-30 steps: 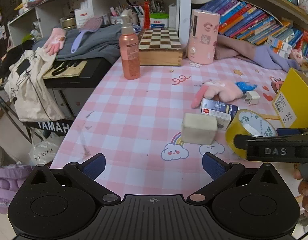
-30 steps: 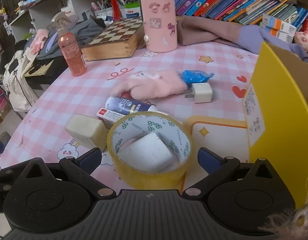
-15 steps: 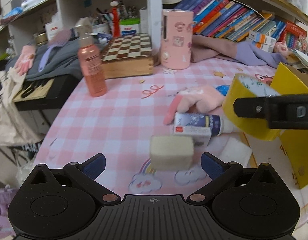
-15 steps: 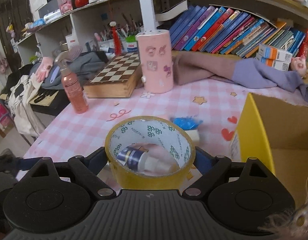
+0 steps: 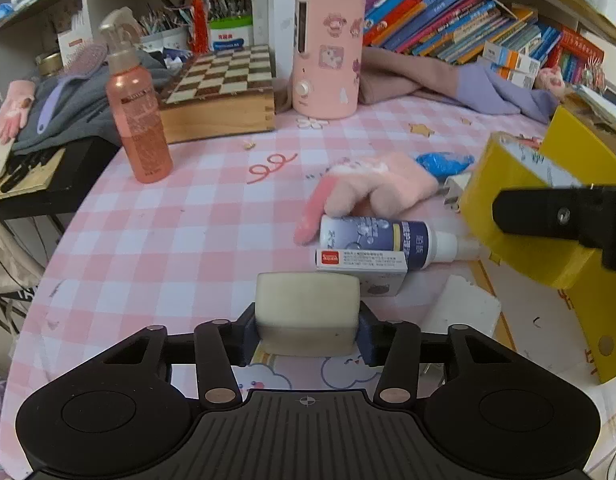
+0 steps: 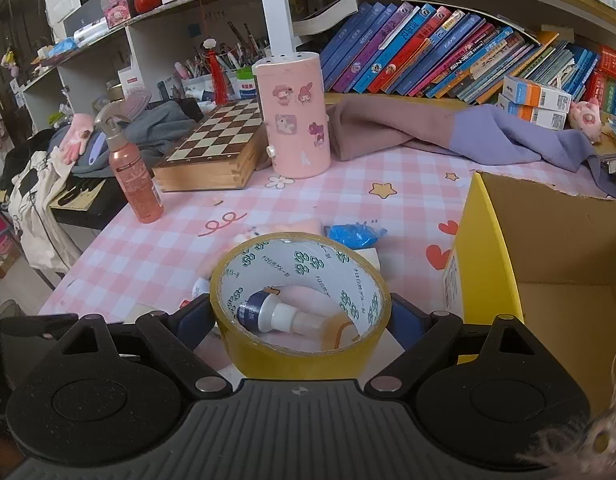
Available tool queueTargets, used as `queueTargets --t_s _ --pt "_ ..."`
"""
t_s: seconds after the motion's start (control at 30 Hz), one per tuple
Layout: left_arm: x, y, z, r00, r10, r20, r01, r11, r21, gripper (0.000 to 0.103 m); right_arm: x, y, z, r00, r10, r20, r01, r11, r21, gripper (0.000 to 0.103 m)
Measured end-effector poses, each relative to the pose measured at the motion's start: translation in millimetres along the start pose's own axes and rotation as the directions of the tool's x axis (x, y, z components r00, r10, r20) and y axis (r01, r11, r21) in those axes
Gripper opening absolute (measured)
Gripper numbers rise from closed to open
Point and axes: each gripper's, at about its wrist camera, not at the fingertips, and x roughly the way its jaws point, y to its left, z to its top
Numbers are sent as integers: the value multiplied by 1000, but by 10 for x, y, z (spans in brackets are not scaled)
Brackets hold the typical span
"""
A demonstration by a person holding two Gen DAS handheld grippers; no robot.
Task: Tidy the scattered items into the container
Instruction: 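Lift the tape roll with the right tool while the left tool grasps the cream eraser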
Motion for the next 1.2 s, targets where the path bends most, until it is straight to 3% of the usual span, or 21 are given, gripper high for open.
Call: queueTargets --t_s 0.27,0.47,0.9,1.2 --pt "-527 294 67 996 4 91 9 988 -151 41 -166 83 -16 999 16 29 -15 999 -29 90" --pt "-875 370 58 989 -13 145 43 978 -205 41 -373 113 -68 999 27 47 -25 999 -29 90" --pt "-1474 358 -174 973 -75 219 125 967 -221 40 -909 273 -343 996 36 83 -34 999 -25 90" --pt "-1792 335 -544 973 -102 208 149 963 -224 40 -1300 403 -698 996 29 90 -30 1000 8 90"
